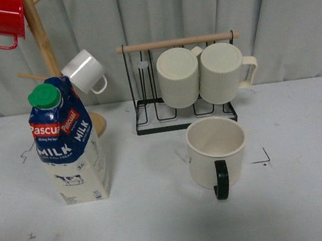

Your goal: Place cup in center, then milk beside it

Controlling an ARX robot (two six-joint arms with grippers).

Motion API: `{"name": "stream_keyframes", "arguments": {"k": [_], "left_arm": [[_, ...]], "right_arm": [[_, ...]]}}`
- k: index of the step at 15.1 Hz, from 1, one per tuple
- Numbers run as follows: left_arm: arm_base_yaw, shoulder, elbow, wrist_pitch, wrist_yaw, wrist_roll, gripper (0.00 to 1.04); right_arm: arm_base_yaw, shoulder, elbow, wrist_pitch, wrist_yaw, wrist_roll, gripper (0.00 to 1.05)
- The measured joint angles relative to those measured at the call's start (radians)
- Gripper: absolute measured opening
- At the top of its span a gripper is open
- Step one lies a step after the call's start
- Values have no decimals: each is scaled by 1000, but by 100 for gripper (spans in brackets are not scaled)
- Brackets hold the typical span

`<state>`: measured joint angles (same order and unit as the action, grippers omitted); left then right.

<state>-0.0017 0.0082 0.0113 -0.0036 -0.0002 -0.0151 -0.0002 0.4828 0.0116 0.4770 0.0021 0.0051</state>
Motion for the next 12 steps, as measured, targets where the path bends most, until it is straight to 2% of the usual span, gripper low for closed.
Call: {"name": "stream_keyframes", "arguments": {"k": [5,12], "left_arm": [[0,0,0,0,0,0,98],[0,0,0,0,0,0,98]], "right_arm": [[0,-174,0,-163,0,0,2],[0,-317,0,-309,0,0,2]]}}
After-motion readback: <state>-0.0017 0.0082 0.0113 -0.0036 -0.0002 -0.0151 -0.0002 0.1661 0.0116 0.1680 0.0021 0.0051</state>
